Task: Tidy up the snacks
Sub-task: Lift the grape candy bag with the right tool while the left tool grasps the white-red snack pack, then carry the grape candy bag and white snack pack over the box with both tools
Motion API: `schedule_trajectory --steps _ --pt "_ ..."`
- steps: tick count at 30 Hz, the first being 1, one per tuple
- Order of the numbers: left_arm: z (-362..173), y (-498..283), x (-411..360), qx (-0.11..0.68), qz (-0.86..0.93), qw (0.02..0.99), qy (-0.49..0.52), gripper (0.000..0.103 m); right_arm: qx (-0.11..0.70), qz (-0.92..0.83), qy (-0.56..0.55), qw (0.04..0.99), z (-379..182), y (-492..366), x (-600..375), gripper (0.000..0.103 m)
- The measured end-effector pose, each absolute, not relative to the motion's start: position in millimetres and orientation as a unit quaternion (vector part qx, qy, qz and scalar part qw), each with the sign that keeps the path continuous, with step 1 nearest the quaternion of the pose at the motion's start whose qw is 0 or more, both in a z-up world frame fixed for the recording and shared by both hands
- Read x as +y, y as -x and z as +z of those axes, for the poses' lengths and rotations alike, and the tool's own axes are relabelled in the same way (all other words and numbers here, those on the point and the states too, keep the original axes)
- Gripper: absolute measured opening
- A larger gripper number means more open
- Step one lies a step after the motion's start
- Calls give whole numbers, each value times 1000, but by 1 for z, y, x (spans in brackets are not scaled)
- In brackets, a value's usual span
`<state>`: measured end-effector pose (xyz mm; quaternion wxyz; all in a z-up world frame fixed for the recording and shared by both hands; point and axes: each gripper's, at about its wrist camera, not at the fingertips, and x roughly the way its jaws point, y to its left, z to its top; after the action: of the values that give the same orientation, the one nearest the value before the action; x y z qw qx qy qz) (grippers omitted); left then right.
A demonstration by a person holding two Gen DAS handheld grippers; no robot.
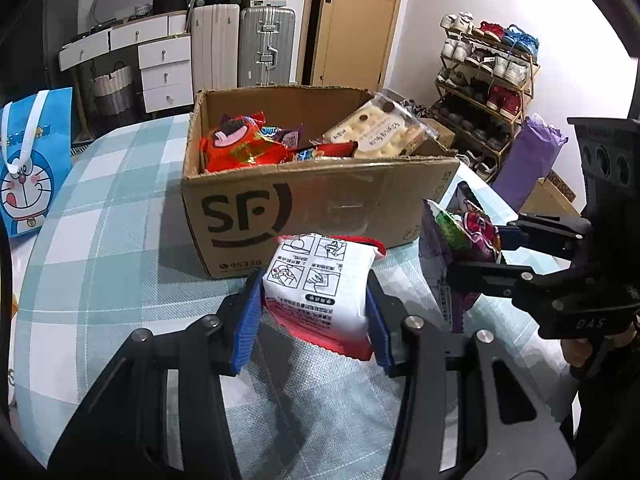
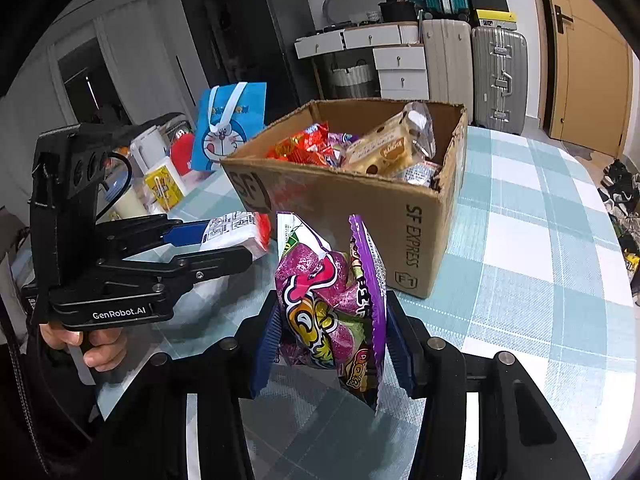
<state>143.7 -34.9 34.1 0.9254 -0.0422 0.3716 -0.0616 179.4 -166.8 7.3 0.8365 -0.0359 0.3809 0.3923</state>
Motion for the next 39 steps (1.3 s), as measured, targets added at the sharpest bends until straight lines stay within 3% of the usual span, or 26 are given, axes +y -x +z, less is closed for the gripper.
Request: schedule_trajectory --steps 21,39 --pt "68 -124 -25 331 -44 941 48 44 354 391 6 850 23 -179 -174 49" --pt "130 -123 -14 282 -18 958 52 44 289 377 -14 880 92 -188 -163 49"
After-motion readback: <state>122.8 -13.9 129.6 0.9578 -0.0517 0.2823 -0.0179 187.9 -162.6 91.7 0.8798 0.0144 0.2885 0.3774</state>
